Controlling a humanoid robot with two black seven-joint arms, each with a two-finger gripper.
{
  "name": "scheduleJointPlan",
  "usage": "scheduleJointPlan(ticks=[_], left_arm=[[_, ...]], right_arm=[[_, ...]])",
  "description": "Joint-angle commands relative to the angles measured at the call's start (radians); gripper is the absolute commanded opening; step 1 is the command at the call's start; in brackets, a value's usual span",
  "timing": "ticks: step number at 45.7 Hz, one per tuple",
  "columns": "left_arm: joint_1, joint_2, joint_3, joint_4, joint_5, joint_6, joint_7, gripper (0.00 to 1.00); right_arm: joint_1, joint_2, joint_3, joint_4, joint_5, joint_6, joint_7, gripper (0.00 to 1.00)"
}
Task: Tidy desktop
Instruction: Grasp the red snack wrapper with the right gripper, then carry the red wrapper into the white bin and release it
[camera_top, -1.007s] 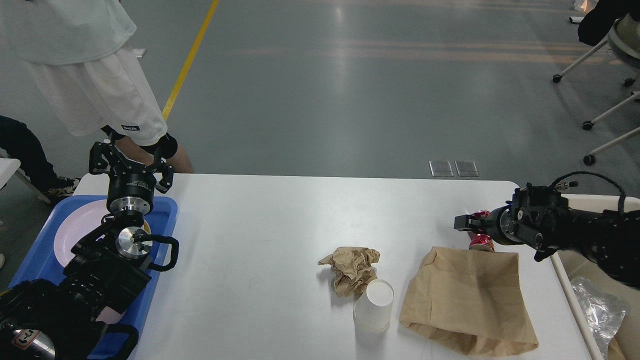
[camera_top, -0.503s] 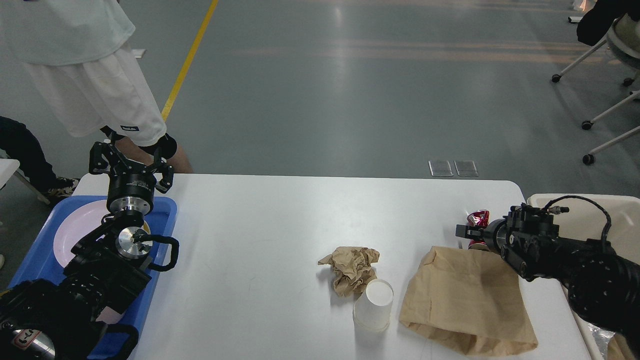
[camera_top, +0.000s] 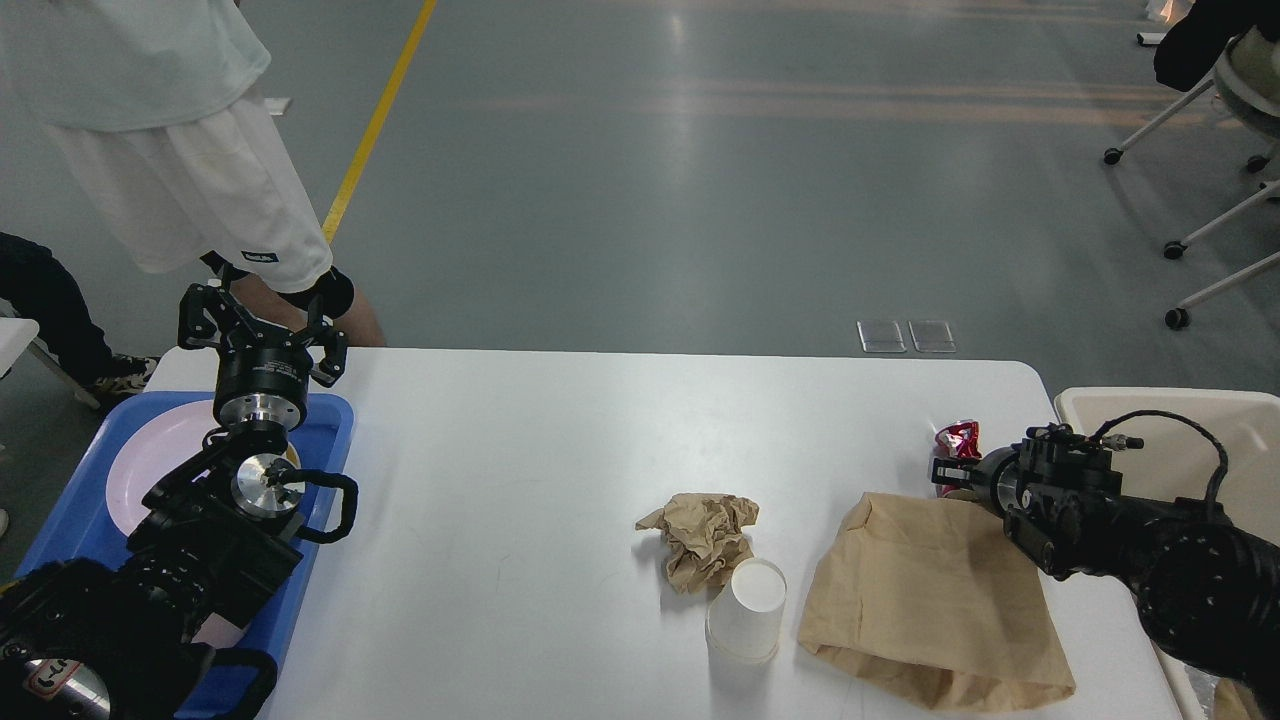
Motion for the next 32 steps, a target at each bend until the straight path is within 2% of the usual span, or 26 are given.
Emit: scheduleJointPlan(ticks=[1,6,15,21,27,32], left_arm=[[0.001,0.000,-0.001,0.000,0.000,0.000,0.000,0.96],[0.001,0.000,-0.001,0.000,0.000,0.000,0.000,0.96],[-0.001,0.000,-0.001,0.000,0.000,0.000,0.000,0.96],[-0.001,0.000,-0.001,0.000,0.000,0.000,0.000,0.96],[-0.001,0.000,-0.001,0.000,0.000,0.000,0.000,0.96],[0.001,0.000,-0.001,0.000,0.000,0.000,0.000,0.96]], right_arm=[[0.000,-0.001,0.003,0.001,0.000,0.000,0.000,0.29],[0.002,-0.001,0.003,0.002,0.002,0.001,0.000,0.16],[0.086,-0.006,0.009,0.022,0.006,0.041,0.000,0.08],[0.253,-0.096,0.025,0.089,0.009,0.217,0.007,0.01],[0.494,-0.245,0.046,0.287,0.009,0.414,0.012,0.01],[0.676,-0.351,0.055,0.456,0.009,0.497,0.012,0.01]])
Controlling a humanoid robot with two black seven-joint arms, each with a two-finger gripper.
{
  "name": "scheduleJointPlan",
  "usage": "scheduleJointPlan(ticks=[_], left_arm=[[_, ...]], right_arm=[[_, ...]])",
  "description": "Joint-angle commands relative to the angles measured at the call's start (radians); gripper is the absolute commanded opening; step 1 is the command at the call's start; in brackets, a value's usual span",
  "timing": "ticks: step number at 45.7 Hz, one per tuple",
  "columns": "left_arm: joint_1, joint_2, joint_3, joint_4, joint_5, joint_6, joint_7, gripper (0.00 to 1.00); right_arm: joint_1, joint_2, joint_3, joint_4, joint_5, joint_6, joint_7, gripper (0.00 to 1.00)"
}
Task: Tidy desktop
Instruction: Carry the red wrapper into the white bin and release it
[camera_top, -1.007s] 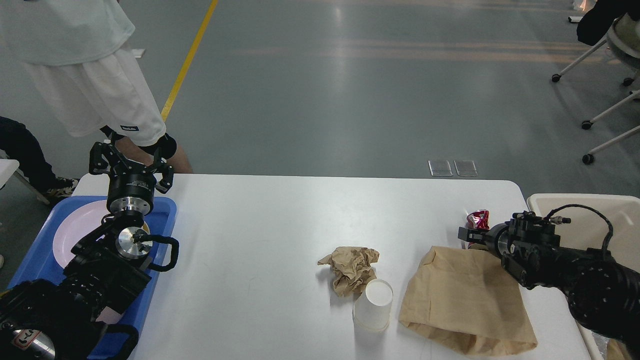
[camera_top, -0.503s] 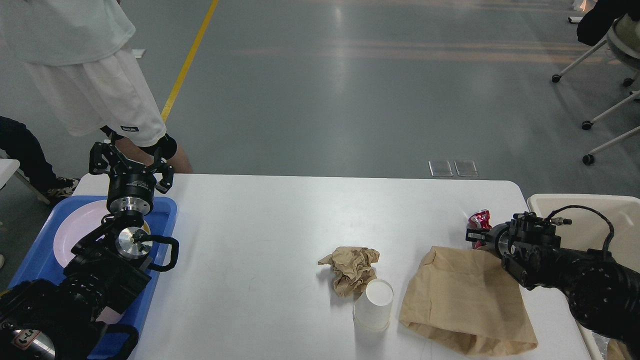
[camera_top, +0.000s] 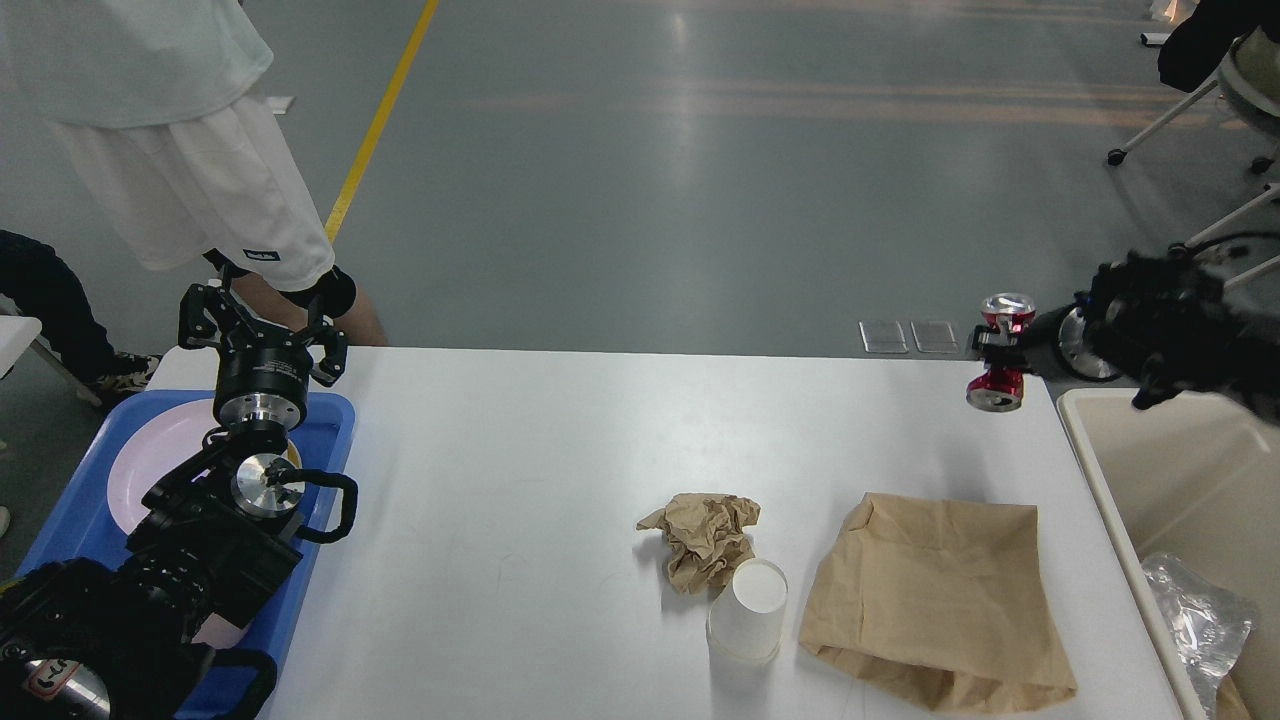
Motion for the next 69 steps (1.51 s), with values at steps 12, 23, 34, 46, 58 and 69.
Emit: scheduleJointPlan(ticks=[12,23,34,46,58,69], left_arm=[[0.001,0.000,0.000,0.000,0.000,0.000,0.000,0.96],[0.001,0.000,0.000,0.000,0.000,0.000,0.000,0.96],[-0.001,0.000,0.000,0.000,0.000,0.000,0.000,0.96],[0.001,0.000,0.000,0.000,0.000,0.000,0.000,0.96],[0.001,0.000,0.000,0.000,0.000,0.000,0.000,0.96],[-0.001,0.000,0.000,0.000,0.000,0.000,0.000,0.96]], right_arm=[[0.441,-0.242,0.002,0.375,-0.005,0.138,0.001,0.00],[0.441,-0.313,-0.029,0.385,-0.009,0.160,-0.001,0.00],[0.085,-0.357,-0.066,0.195,-0.017,0.037,-0.001,0.00],[-0.341,-0.282,-0.037,-0.047,-0.009,-0.162,-0.001,0.65],[-0.455,-0.244,0.003,-0.080,-0.002,-0.224,-0.001,0.85],[-0.452,-0.224,0.025,-0.090,0.000,-0.239,-0.001,0.96]])
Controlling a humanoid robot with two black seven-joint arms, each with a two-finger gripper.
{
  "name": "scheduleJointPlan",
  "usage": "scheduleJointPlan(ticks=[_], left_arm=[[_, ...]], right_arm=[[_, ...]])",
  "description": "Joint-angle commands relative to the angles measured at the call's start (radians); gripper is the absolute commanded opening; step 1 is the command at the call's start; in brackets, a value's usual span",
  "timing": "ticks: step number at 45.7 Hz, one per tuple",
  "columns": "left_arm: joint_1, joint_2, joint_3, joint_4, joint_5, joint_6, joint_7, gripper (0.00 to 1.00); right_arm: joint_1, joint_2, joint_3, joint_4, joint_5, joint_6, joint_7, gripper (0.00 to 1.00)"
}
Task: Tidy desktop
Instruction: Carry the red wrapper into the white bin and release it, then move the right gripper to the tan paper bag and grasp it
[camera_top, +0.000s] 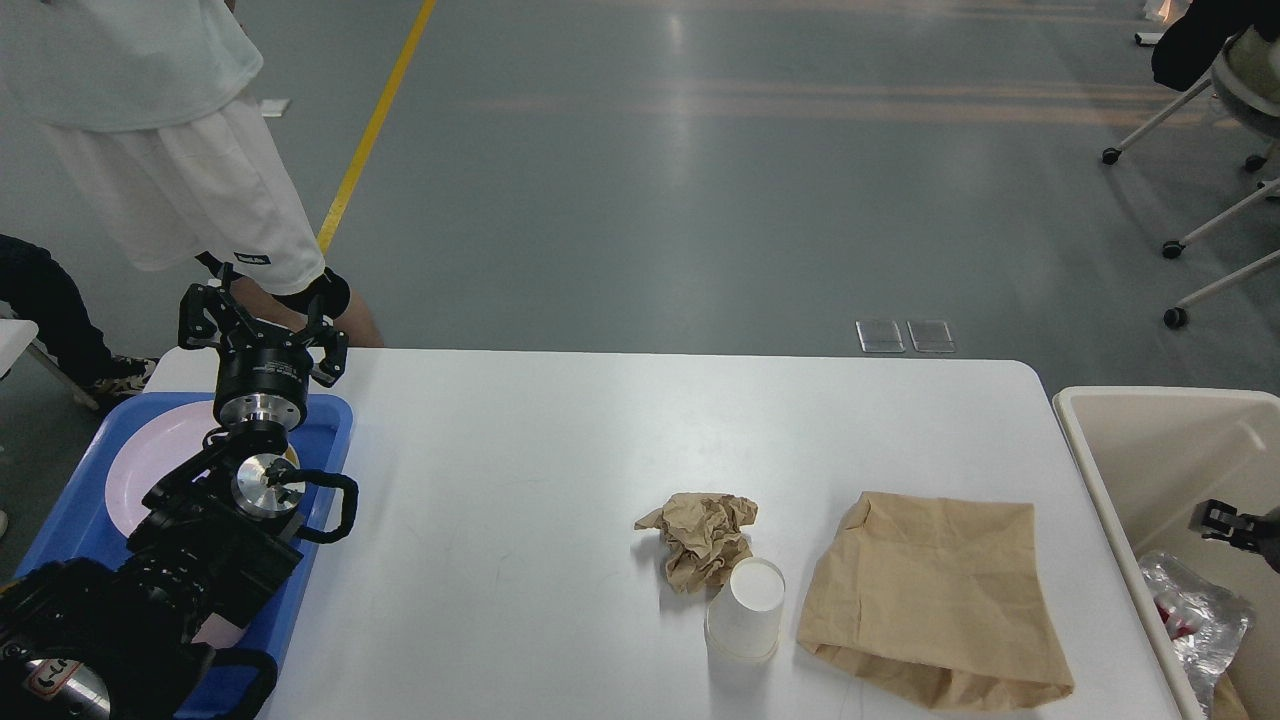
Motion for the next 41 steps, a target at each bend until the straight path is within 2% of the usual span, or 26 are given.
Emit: scheduleJointPlan(ticks=[1,6,14,21,26,34,41], left_arm=[[0.000,0.000,0.000,0.000,0.000,0.000,0.000,0.96],[-0.001,0.000,0.000,0.000,0.000,0.000,0.000,0.96],[0.000,0.000,0.000,0.000,0.000,0.000,0.000,0.96],[-0.001,0.000,0.000,0.000,0.000,0.000,0.000,0.96],[0.000,0.000,0.001,0.000,0.000,0.000,0.000,0.96],[0.000,0.000,0.000,0.000,0.000,0.000,0.000,0.96],[-0.001,0.000,0.000,0.000,0.000,0.000,0.000,0.96]], right_arm=[[0.014,0.010,0.002,0.005,0.002,0.002,0.000,0.97],[0.095,0.022,0.002,0.063,0.003,0.019,0.000,0.97],[0.376,-0.013,-0.074,0.316,-0.014,0.037,0.000,0.97],[0.674,-0.016,-0.179,0.529,-0.014,0.175,0.001,0.97],[0.807,-0.021,-0.189,0.651,-0.015,0.276,0.000,0.97],[0.866,-0.016,-0.186,0.789,-0.106,0.298,0.000,0.97],[0.782,0.002,-0.172,0.801,-0.239,0.286,-0.003,0.97]])
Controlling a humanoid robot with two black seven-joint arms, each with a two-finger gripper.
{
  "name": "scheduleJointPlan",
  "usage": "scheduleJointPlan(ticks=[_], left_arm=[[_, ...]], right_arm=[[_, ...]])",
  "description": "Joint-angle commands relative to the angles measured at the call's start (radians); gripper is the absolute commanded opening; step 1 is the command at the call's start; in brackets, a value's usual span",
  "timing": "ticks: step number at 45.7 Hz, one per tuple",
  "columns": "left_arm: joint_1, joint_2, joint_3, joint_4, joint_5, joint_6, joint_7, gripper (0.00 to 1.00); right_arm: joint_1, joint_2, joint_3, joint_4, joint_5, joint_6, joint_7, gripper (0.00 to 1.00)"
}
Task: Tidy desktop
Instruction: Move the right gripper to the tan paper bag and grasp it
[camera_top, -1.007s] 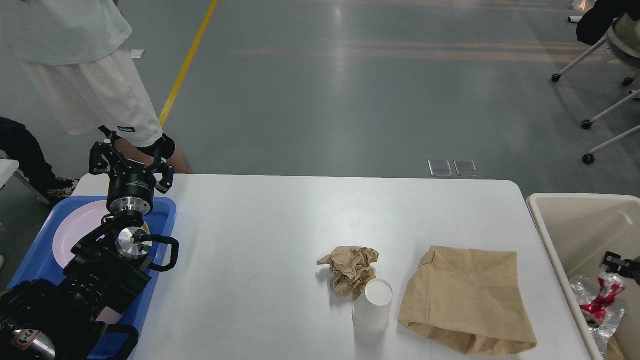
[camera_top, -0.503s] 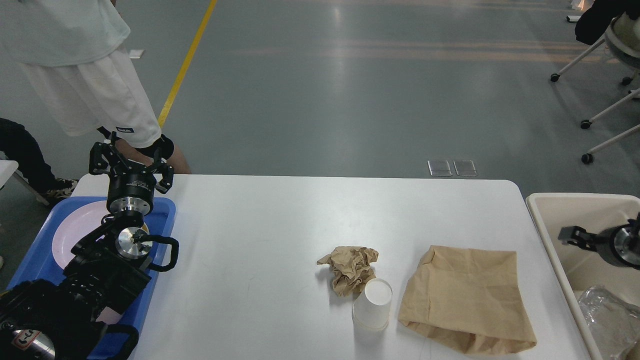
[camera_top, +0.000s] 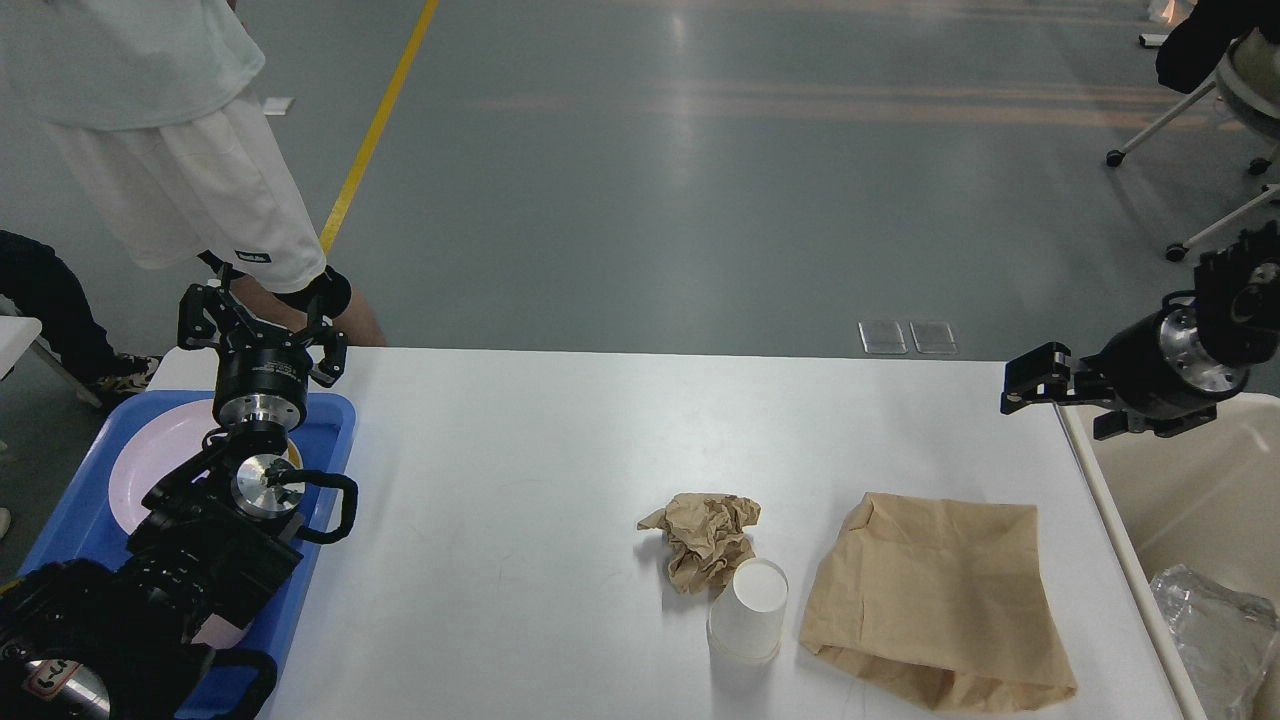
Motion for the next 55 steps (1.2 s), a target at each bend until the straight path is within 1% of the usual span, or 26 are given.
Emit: scheduleJointPlan(ticks=[1,4,8,12,17,23,25,27,29,31,32,35,38,40,50,55], left_arm=[[-0.001,0.000,0.000,0.000,0.000,0.000,0.000,0.96],[0.001,0.000,0.000,0.000,0.000,0.000,0.000,0.96],[-0.001,0.000,0.000,0.000,0.000,0.000,0.000,0.96],[-0.001,0.000,0.000,0.000,0.000,0.000,0.000,0.96],[-0.001,0.000,0.000,0.000,0.000,0.000,0.000,0.96],[0.001,0.000,0.000,0.000,0.000,0.000,0.000,0.96],[0.001,0.000,0.000,0.000,0.000,0.000,0.000,0.96],[0.001,0.000,0.000,0.000,0.000,0.000,0.000,0.96],[-0.001,0.000,0.000,0.000,0.000,0.000,0.000,0.96],[-0.001,0.000,0.000,0.000,0.000,0.000,0.000,0.96],[0.001,0.000,0.001,0.000,0.000,0.000,0.000,0.96],[-0.001,0.000,0.000,0.000,0.000,0.000,0.000,0.96],[0.001,0.000,0.000,0.000,0.000,0.000,0.000,0.96],[0.001,0.000,0.000,0.000,0.000,0.000,0.000,0.96],[0.001,0.000,0.001,0.000,0.000,0.000,0.000,0.96],[0.001,0.000,0.001,0.000,0.000,0.000,0.000,0.96]], right_arm=[[-0.081,0.020,0.010,0.007,-0.088,-0.014,-0.002,0.97],[-0.124,0.035,0.021,-0.002,-0.093,-0.028,-0.005,0.97],[-0.181,0.040,0.021,-0.010,-0.098,-0.086,-0.009,0.97],[-0.261,0.060,0.021,-0.051,-0.098,-0.140,-0.009,0.97],[-0.334,0.118,0.024,-0.117,-0.096,-0.157,-0.009,0.97],[-0.414,0.135,0.065,-0.174,-0.093,-0.166,-0.009,0.96],[-0.440,0.137,0.085,-0.188,-0.093,-0.169,-0.009,0.95],[-0.465,0.138,0.103,-0.200,-0.093,-0.175,-0.009,0.92],[-0.485,0.138,0.117,-0.217,-0.093,-0.185,-0.010,0.86],[-0.498,0.138,0.126,-0.226,-0.093,-0.194,-0.009,0.75],[-0.503,0.138,0.126,-0.229,-0.093,-0.197,-0.010,0.67],[-0.512,0.138,0.123,-0.229,-0.093,-0.198,-0.010,0.35],[-0.515,0.143,0.122,-0.231,-0.093,-0.198,-0.010,0.09],[-0.515,0.143,0.122,-0.234,-0.093,-0.200,-0.010,0.01],[-0.486,0.138,0.133,-0.249,-0.093,-0.203,-0.005,0.00],[-0.477,0.120,0.182,-0.249,-0.091,-0.205,-0.004,0.00]])
